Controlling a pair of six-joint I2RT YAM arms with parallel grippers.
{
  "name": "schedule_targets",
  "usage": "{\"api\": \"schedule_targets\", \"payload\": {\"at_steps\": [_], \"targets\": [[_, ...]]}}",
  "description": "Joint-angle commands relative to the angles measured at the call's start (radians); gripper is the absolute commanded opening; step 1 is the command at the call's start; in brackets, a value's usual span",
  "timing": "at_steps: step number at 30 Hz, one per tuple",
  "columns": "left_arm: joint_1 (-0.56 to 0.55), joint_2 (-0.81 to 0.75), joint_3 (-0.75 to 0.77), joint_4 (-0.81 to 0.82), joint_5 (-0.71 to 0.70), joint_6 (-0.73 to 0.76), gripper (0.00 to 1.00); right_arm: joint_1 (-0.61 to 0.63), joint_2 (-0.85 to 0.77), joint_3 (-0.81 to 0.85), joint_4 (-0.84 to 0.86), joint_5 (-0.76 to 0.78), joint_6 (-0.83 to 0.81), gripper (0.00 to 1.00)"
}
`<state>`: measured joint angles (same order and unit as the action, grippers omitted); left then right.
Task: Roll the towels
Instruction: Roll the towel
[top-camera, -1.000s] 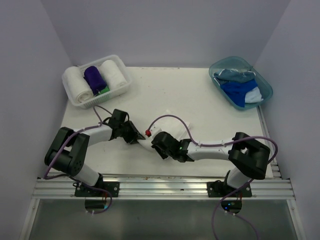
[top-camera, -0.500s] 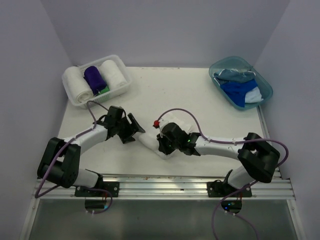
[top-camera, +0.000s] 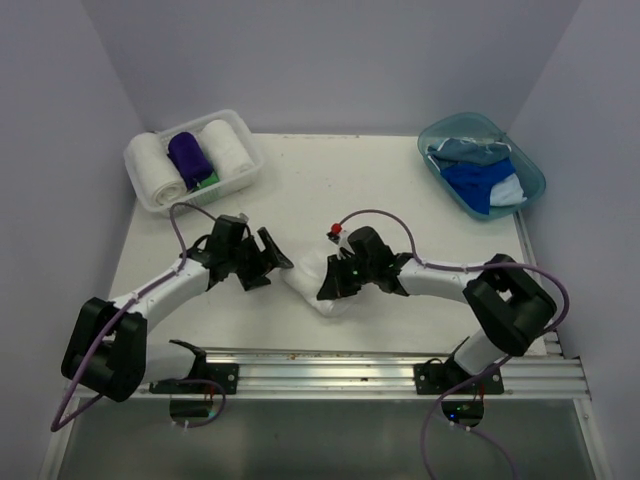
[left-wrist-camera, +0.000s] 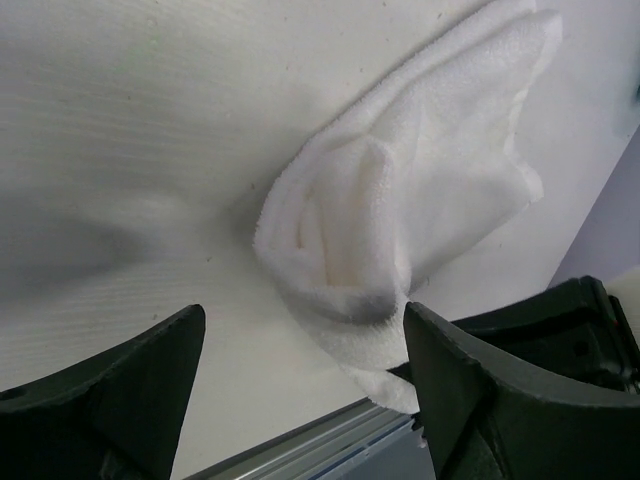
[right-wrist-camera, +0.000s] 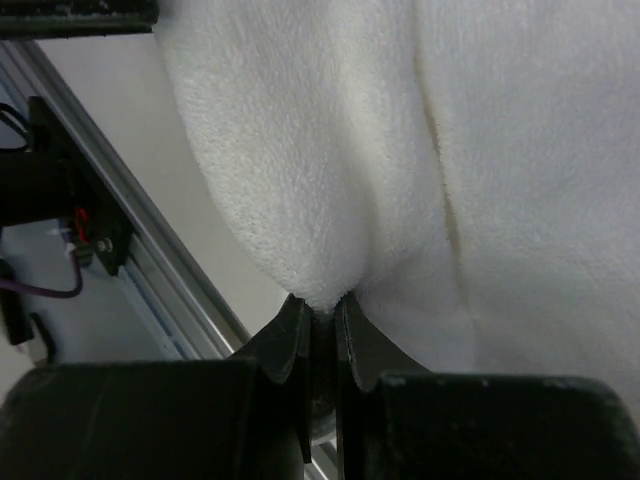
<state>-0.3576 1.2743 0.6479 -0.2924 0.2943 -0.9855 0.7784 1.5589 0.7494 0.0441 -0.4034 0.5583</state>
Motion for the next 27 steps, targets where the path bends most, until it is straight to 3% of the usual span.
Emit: {"api": "schedule_targets", "payload": {"at_steps": [1, 7, 20, 27], "targets": [[-0.04, -0.026, -0.025, 0.05, 0.014, -0.025, 0.83, -0.044, 0.041, -0.042, 0.128, -0.194, 0.138, 0.0], [-0.104, -0.039, -0.056, 0.119, -0.003, -0.05, 0.69, -0.105, 0.093, -0.113, 0.318, -0.29, 0.282, 0.0], [-0.136, -0.009, 0.004, 0.196, 0.016, -0.028, 0.32, -0.192, 0.155, -0.134, 0.395, -0.377, 0.427, 0.0], [-0.142, 0.025, 0.061, 0.197, 0.016, 0.001, 0.27, -0.214, 0.155, -0.154, 0.413, -0.396, 0.442, 0.0]]}}
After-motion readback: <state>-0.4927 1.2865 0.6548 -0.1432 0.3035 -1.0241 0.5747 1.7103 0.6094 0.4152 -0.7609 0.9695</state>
